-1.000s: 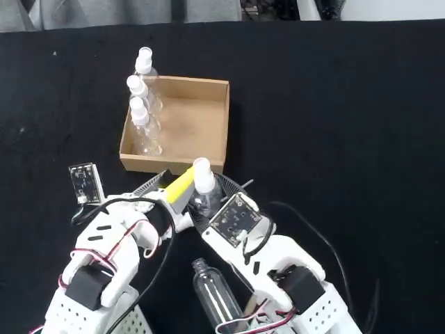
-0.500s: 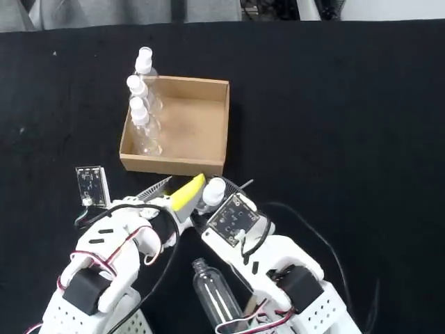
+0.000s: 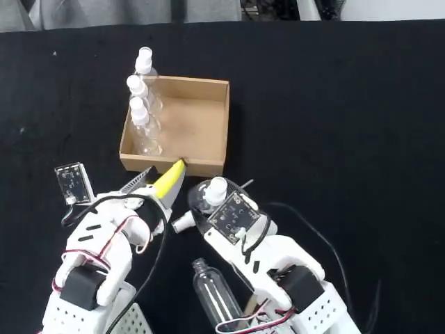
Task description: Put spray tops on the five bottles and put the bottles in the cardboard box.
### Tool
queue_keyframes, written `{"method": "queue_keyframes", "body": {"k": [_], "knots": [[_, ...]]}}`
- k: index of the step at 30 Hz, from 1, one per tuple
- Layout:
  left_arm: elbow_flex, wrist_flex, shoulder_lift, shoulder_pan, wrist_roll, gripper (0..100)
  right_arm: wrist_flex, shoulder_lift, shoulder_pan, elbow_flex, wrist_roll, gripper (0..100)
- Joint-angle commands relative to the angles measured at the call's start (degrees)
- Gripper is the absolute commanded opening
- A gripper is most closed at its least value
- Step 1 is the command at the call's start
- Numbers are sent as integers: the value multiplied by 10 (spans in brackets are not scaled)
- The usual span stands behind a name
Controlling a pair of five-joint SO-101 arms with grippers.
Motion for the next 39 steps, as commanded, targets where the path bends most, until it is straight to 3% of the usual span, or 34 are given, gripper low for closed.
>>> {"method": "queue_keyframes", "body": {"k": [1,12,19,29,39], "knots": [[-31,-16,-5,-10,-8,212,3,-91,16,-6,-3,109],[-30,-11,-5,-13,-53,213,15,-90,16,-2,-3,109],[-29,-8,-5,-99,-53,213,15,-90,17,-2,-3,109],[-78,128,-5,-130,-53,213,11,-82,39,-3,-3,109],[-72,140,-4,-130,-53,213,-7,-72,80,-3,-3,109]]}}
